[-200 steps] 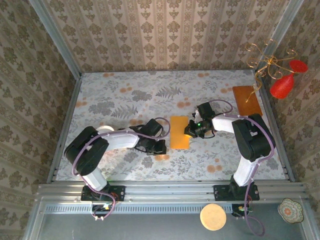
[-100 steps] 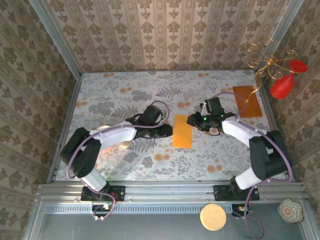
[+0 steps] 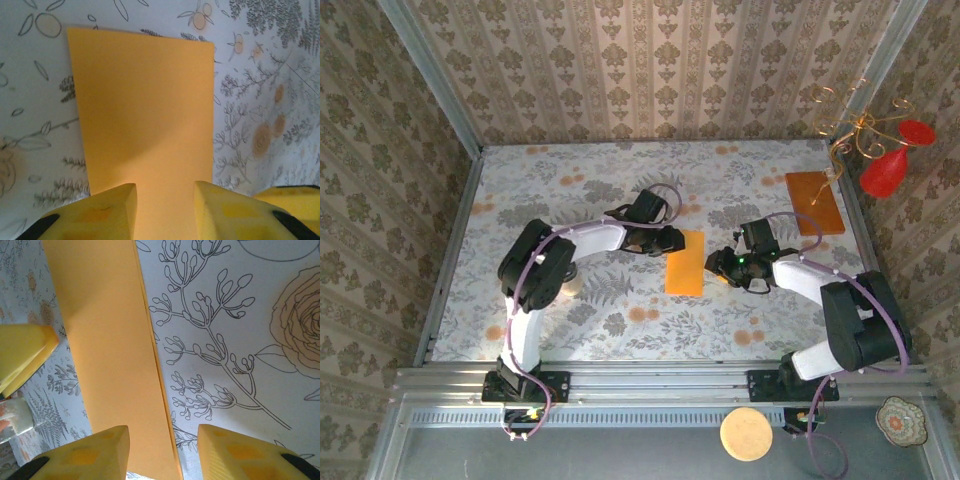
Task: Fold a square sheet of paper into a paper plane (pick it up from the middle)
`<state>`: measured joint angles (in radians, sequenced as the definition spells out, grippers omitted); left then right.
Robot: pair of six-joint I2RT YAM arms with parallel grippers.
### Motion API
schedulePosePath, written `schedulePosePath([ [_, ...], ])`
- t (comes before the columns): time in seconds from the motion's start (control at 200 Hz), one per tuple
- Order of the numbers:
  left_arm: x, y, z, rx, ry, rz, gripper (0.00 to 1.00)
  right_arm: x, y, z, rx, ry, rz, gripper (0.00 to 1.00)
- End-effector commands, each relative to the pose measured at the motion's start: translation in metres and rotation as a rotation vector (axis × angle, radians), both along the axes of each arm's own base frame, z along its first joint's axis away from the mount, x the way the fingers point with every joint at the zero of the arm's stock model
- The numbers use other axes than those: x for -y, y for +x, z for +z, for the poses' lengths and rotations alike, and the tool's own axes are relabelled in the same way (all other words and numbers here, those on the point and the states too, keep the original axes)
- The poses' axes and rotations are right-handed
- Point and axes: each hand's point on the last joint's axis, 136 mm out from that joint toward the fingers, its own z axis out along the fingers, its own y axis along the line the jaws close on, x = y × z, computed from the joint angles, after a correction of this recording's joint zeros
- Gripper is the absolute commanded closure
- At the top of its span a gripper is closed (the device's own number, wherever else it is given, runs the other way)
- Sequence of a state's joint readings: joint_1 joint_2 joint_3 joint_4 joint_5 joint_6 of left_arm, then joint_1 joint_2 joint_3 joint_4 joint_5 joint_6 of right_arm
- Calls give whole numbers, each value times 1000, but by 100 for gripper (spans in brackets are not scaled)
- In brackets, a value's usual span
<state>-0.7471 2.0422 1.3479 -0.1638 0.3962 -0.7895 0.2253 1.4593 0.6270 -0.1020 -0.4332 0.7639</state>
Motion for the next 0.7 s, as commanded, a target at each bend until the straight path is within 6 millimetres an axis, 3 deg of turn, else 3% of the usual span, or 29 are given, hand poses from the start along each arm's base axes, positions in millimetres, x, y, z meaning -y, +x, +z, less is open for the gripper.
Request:
schedulePosePath([
  [0.0, -3, -1, -8, -41, 39, 6, 65, -4, -2, -3, -12, 37, 7, 58],
  [0.135, -6, -6, -25, -94, 58, 25, 65, -7, -5, -4, -34, 51, 16, 58],
  [0.355, -33, -15, -50, -160, 168, 95, 65, -15, -20, -8, -103, 106, 38, 57],
  [0.515, -34, -18, -54, -184, 166, 106, 66, -27, -33, -12, -144, 136, 67, 58],
  [0.695, -32, -15, -55, -192, 166, 104, 67, -34, -40, -20, -170, 156, 74, 66],
])
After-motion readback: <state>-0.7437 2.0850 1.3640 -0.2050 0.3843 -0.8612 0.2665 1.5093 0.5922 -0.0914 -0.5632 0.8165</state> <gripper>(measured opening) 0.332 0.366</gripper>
